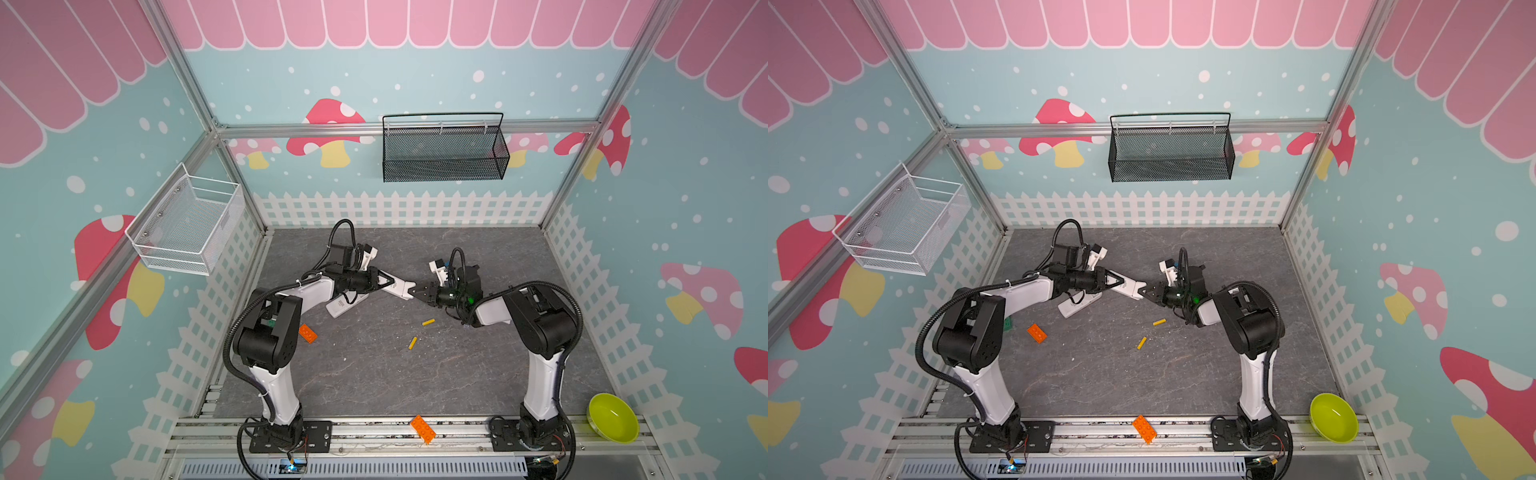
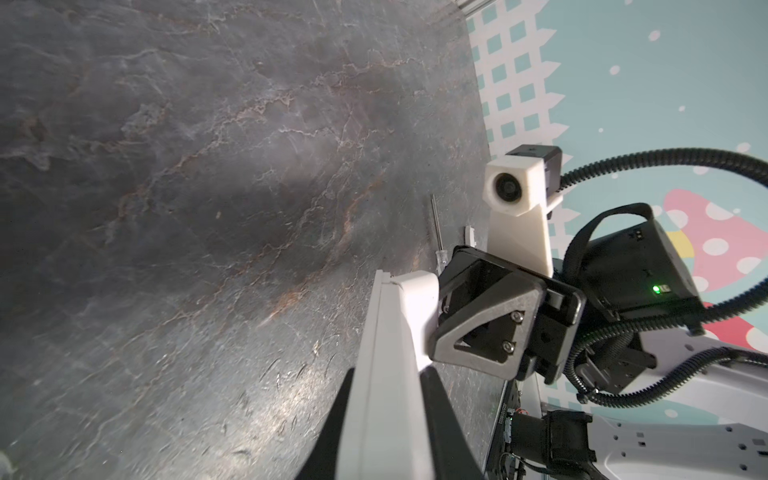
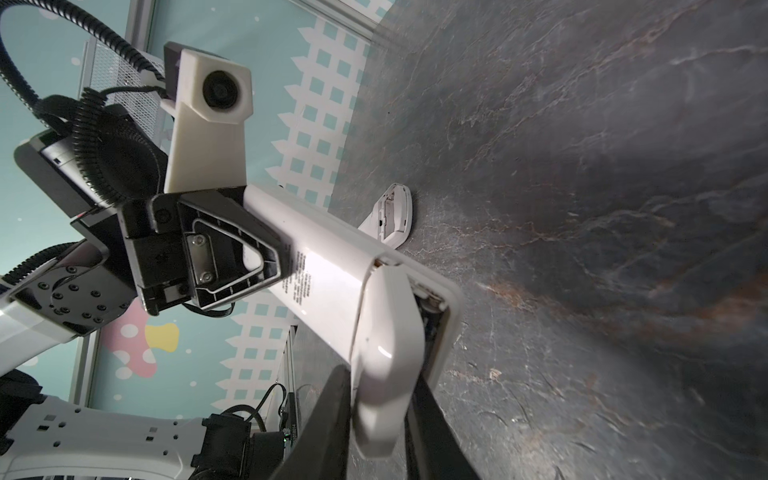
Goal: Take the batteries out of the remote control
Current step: 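Drop the battery cover on the table and draw the right gripper back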
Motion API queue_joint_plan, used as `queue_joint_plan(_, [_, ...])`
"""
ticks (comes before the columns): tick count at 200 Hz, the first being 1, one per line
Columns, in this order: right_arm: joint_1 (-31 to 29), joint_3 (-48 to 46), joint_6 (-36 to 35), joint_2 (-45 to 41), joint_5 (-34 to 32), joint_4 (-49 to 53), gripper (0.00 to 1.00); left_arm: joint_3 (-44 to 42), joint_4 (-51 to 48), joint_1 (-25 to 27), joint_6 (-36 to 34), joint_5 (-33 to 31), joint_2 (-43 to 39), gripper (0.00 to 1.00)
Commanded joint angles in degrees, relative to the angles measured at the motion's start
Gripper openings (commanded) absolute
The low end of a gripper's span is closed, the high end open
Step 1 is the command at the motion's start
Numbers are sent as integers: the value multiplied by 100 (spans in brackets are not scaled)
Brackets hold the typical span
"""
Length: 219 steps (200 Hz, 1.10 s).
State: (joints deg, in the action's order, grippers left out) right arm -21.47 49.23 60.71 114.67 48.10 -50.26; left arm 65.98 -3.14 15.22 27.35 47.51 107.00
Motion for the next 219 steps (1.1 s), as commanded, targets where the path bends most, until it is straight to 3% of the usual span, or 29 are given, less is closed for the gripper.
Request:
queue_joint_plan(1, [10, -135, -86, -140, 3, -168, 24, 85, -117, 42, -164, -132, -4, 0])
queue_joint_plan(33, [63, -224, -105, -172, -18, -167, 24, 122, -193, 44, -207, -175, 14, 0])
queue_joint_plan(87, [268, -409, -141, -396, 57, -165, 10, 67, -221, 33, -192, -321, 58, 0])
queue_joint_plan(134, [642, -682, -289, -874, 97, -6, 8, 60, -108, 68, -13, -347, 171, 1])
queue_joint_plan(176, [912, -512, -1544, -1633, -494, 2002, 12, 39, 173, 129, 412, -290, 319, 1])
queue_joint_plan(201, [926, -138, -2785, -2206, -1472, 4027, 22, -118, 463, 190, 742, -278, 372, 2])
queue_joint_plan(219, [925, -100, -3247, -2568, -2405, 4970, 30, -199, 431, 258, 824, -387, 357, 2])
